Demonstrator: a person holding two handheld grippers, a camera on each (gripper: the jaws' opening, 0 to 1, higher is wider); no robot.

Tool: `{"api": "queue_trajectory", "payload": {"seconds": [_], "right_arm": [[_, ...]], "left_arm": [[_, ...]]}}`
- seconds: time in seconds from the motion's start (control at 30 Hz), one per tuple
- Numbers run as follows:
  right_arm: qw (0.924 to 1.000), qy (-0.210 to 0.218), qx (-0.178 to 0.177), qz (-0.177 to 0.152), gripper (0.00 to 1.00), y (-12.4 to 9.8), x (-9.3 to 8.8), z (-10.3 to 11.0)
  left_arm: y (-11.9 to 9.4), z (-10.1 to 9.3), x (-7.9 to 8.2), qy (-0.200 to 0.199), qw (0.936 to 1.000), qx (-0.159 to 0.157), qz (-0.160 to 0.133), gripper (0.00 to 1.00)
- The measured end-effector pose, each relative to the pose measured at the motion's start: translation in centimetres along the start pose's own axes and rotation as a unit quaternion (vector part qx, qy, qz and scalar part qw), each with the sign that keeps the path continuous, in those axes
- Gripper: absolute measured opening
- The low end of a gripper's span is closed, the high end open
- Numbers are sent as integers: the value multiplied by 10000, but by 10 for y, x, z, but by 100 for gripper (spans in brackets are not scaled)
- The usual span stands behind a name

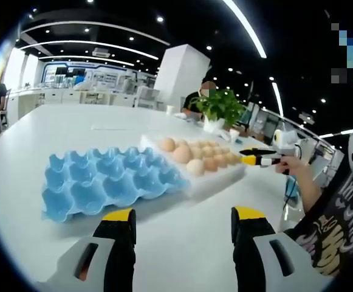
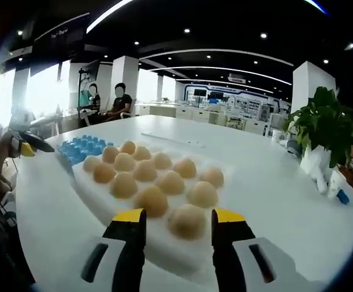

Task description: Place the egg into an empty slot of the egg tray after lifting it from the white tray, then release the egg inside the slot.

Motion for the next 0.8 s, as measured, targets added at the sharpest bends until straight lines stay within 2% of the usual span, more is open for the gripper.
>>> {"api": "queue_trajectory", "payload": {"seconds": [0.13,0.33,0.53,0.8], "right_arm": [[9997,-161,-122,131,45,5,-4,-2],[9996,-224,-148,129,40,9,-5,-2],[9999,-48,-78,44,33,10,-7,-2],[9999,-9,-110,11,34,11,-8,-5]], "left_arm": [[1,1,0,-15,10000,-13,7,64],[1,0,0,-22,10000,-16,14,64],[1,-1,-1,-23,10000,-21,39,64],[3,-1,1,-3,10000,-42,47,64]]}}
Point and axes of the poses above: the point that each gripper's makers call its tool centre point, and the gripper's own axes: y roughly forward along the fingers, z roughly to its left, x roughly out of its top, the point moved 8 cm from there along -y, roughly backward along the fingers, and after that the axes turned 9 degrees about -x, right-handed, at the moved point
